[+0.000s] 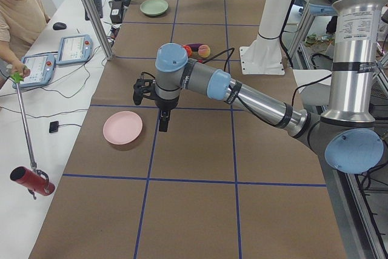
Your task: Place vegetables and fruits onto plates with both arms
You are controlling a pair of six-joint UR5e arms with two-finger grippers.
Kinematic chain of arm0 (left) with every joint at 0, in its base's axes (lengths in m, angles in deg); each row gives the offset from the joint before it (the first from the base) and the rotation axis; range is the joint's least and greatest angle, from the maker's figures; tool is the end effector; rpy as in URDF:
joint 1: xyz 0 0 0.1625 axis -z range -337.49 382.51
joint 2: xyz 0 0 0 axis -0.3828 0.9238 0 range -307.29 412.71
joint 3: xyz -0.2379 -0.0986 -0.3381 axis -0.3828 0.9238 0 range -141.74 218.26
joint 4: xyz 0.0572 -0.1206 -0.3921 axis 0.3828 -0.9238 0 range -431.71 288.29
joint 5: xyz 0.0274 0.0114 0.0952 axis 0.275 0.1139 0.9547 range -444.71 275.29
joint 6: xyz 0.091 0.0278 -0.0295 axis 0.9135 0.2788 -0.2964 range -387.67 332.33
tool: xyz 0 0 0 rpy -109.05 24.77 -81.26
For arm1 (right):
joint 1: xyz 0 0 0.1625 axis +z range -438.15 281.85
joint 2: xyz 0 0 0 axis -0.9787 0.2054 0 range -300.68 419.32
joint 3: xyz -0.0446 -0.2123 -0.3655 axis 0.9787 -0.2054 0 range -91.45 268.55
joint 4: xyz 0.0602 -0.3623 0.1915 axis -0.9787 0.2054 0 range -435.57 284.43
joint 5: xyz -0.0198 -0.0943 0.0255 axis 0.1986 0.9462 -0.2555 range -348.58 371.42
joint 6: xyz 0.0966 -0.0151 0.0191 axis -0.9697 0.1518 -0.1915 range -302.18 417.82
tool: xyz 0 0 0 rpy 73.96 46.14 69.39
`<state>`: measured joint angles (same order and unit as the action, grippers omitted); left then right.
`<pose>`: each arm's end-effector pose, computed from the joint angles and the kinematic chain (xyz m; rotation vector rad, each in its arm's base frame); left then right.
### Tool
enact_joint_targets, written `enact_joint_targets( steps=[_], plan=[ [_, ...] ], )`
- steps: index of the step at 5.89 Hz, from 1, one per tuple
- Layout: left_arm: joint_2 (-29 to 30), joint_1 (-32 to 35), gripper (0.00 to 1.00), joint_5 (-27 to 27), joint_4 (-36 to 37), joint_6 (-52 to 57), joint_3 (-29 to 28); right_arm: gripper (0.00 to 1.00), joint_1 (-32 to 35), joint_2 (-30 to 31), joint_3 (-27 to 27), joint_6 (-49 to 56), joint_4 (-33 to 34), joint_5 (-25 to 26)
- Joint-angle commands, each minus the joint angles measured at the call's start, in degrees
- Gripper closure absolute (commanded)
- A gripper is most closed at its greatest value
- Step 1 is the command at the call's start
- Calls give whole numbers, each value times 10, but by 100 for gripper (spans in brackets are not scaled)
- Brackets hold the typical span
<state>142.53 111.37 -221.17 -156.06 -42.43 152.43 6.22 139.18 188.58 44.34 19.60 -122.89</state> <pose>-0.0517 -0.4744 0.4619 0.1881 0.8375 -0.0934 0.0086 -0.5611 0.4888 0.1175 -0.7991 0.0281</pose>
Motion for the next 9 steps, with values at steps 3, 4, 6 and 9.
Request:
enact_joint_targets(
  steps=[3, 4, 6, 9],
  plan=[
    [-22, -1, 0, -22, -10, 6, 14, 0, 3, 24, 4, 26, 0, 5],
    [-22, -1, 0, -23, -10, 5, 15, 0, 2, 21, 4, 25, 0, 9],
    [-23, -19, 0, -42, -9, 1, 15, 0, -14, 32, 27, 21, -5, 4],
    [7, -195, 0, -36, -51, -306, 77, 0, -24, 51, 28, 19, -7, -8]
  ],
)
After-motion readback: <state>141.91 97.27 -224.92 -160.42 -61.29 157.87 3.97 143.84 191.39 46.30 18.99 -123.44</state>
